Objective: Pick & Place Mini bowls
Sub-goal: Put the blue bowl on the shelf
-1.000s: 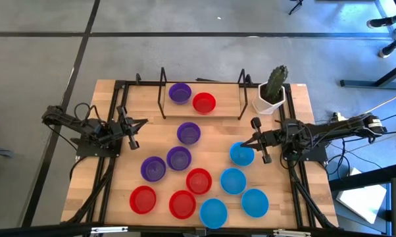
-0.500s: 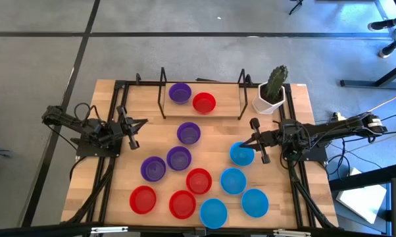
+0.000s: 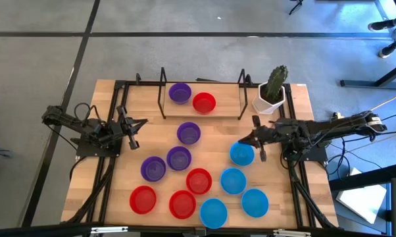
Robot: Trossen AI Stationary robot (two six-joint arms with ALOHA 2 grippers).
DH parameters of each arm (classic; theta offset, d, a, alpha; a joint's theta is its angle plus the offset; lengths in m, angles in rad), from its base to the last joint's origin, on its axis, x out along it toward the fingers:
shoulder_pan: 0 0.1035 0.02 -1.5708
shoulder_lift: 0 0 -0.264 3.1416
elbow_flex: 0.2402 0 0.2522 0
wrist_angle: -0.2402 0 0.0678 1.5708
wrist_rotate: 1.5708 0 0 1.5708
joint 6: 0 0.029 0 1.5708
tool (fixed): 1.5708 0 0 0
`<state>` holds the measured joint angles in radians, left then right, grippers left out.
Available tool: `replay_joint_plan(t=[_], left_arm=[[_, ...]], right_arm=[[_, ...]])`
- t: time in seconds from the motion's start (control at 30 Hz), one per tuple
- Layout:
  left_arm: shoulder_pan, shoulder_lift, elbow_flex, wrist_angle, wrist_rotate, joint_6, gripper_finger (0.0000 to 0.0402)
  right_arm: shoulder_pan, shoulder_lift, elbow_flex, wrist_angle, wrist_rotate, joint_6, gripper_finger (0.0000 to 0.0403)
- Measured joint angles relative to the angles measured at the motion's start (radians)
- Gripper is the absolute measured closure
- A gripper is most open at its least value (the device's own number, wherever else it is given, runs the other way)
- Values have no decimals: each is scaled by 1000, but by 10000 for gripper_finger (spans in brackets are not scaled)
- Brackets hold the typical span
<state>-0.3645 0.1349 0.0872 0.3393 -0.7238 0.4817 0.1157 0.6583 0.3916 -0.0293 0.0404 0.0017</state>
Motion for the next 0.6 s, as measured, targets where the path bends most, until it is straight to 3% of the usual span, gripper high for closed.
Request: replay_joint_plan(t=[0.1,0.17,0.4,0.6], left_arm=[[0,0,0,0,0,0,396],[0,0,0,0,0,0,394],[0,0,0,0,0,0,397],[0,0,0,-4,0,0,396]], right_arm=[[43,56,65,-158,155,41,396],[53,97,105,-232,199,77,396],[53,218,277,-583,175,418,394],[48,297,349,-760,92,436,369]])
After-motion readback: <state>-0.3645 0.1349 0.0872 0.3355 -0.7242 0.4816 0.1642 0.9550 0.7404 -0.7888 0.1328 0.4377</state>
